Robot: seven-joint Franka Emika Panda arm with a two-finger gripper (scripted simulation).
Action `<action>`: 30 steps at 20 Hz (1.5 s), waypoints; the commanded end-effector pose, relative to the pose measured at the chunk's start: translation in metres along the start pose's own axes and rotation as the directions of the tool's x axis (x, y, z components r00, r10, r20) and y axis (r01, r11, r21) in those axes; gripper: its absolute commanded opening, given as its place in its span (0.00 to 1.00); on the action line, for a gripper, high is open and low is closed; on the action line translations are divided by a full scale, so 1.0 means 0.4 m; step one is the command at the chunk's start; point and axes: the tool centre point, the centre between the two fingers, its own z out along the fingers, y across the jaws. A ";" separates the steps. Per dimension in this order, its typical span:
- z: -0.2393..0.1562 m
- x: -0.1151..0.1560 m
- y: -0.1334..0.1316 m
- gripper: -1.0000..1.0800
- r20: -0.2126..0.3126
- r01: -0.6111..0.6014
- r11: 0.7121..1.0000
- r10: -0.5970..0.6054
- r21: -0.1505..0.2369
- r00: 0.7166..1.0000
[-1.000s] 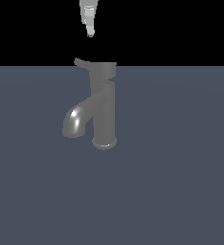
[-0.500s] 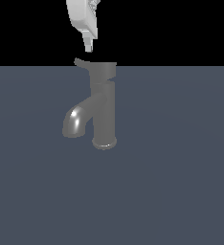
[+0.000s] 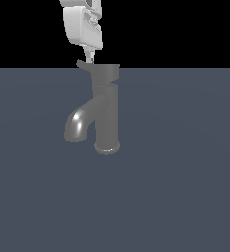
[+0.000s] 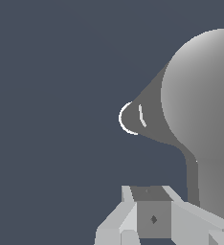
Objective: Turn on the faucet by rotating a designated handle.
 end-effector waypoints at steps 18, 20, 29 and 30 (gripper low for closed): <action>0.020 -0.028 0.042 0.00 0.005 -0.046 0.999 0.046 0.001 0.999; 0.020 -0.034 0.059 0.00 0.005 -0.046 0.999 0.046 0.001 0.999; 0.020 -0.060 0.137 0.00 0.005 -0.047 0.999 0.047 0.001 0.999; 0.020 -0.060 0.137 0.00 0.005 -0.047 0.999 0.047 0.001 0.999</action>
